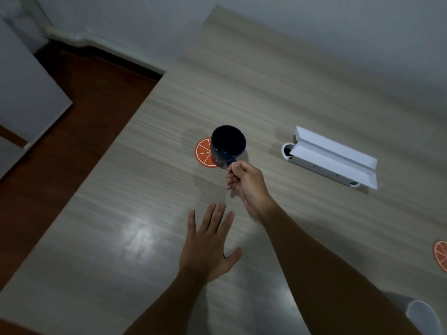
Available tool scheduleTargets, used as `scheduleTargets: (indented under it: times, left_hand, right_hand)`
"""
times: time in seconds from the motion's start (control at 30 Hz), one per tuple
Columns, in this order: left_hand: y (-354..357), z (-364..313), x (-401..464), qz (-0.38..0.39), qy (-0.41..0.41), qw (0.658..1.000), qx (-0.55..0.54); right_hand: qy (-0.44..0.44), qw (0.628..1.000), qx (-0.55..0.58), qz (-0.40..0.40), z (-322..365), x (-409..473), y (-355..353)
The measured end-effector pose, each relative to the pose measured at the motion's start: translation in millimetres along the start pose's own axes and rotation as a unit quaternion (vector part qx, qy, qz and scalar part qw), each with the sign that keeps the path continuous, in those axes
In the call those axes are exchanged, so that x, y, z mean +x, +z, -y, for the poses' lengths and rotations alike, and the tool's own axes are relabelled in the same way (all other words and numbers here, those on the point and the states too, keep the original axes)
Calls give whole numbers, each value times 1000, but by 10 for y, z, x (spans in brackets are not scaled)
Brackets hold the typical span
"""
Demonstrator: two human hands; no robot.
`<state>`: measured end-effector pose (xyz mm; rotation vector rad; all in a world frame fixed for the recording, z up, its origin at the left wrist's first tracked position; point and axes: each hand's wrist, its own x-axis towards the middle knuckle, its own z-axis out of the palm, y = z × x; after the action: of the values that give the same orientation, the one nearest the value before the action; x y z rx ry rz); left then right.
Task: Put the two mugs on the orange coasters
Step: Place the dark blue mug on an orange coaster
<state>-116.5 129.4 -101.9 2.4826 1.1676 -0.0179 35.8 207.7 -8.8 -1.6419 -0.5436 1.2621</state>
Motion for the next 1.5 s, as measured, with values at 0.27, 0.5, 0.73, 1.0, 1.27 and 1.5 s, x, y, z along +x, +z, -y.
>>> scheduleTargets:
  times: [0.27, 0.5, 0.73, 1.0, 1.27, 1.5]
  left_hand:
    - [-3, 1, 21, -3, -2, 1000, -9]
    - [-1, 10, 3, -5, -3, 1000, -15]
    - [11, 11, -4, -10, -3, 1000, -11]
    - [15, 10, 3, -5, -4, 1000, -12]
    - [22, 21, 7, -5, -1, 1000, -10]
    - [19, 28, 12, 1, -3, 1000, -2]
  right_hand:
    - [-9, 1000, 4, 15, -15, 172, 126]
    - [-25, 1000, -5, 18, -26, 250, 214]
    - [-34, 998, -41, 19, -30, 251, 261]
    - [-27, 999, -45, 7, -29, 248, 239]
    - [-14, 1000, -26, -5, -67, 263, 239]
    - [-1, 999, -40, -17, -31, 206, 206]
